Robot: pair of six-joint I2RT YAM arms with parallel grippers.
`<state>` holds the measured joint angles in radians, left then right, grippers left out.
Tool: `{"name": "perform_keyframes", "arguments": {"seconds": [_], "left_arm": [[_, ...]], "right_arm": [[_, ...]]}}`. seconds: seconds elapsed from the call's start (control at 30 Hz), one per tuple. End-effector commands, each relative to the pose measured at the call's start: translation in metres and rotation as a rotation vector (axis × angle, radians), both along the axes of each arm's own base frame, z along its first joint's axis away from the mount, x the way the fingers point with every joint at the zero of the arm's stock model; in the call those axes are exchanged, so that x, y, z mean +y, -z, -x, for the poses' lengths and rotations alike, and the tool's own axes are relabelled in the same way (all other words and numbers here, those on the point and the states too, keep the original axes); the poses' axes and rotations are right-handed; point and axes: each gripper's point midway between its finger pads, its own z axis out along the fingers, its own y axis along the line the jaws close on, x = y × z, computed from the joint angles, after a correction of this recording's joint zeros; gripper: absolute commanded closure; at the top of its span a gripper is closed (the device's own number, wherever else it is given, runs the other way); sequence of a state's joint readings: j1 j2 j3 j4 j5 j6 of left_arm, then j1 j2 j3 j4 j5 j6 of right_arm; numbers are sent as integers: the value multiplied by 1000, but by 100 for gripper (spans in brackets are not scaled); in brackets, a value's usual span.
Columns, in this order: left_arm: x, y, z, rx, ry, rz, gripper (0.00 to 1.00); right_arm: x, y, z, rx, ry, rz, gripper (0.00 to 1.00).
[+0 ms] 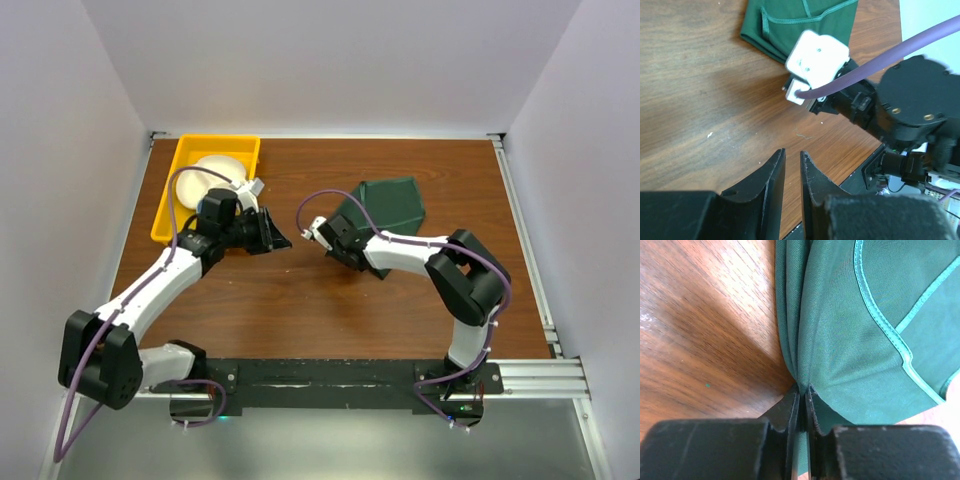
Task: Fold the napkin, place the utensils inside, and roll it up
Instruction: Roll the napkin with the utensil
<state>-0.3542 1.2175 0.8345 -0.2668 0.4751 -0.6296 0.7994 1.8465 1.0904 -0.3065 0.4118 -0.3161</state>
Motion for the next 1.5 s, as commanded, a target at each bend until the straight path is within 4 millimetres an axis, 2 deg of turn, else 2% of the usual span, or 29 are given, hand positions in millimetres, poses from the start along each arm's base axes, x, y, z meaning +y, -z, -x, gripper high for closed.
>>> {"name": "perform_keyframes", "arguments": {"seconds": [0.0,0.17,0.27,0.37,0.5,0.53,0.6,0.63,0.7,0.73,0.8,0.83,1.03,1.2,1.37,1.47], "left_arm": [[-8,4,-4,17,10,63,77],[-17,18,-6,79,26,99,76],[-25,24,-8,119,30,139,76],[-34,27,-12,158,28,174,75],[-51,28,-22,184,16,193,72],[-59,25,-23,185,19,202,70],[-67,34,-28,242,-26,206,69],[-73,36,-28,259,-33,205,66],[-76,57,-30,354,-114,178,60],[-78,62,-39,369,-149,166,57],[-80,75,-37,452,-201,133,53],[-83,77,-46,458,-232,122,47],[-92,97,-61,587,-365,113,35],[-92,111,-72,602,-414,95,32],[-93,137,-74,658,-475,98,31],[-95,144,-78,669,-503,110,31]], "right_arm": [[12,14,16,142,-14,-72,97],[24,10,23,286,-34,-198,100],[18,8,19,334,-24,-219,100],[22,11,23,454,-32,-296,100],[23,6,16,537,2,-462,100],[30,3,19,581,-3,-533,100],[30,5,17,628,11,-595,100],[34,3,17,649,14,-622,100],[37,7,17,684,29,-656,100],[43,4,18,709,24,-700,100],[43,7,17,739,59,-740,100],[44,6,17,753,58,-757,100],[40,8,13,750,85,-763,100],[36,4,8,745,101,-787,100],[37,2,8,747,102,-806,100],[37,1,8,746,101,-807,100]]}}
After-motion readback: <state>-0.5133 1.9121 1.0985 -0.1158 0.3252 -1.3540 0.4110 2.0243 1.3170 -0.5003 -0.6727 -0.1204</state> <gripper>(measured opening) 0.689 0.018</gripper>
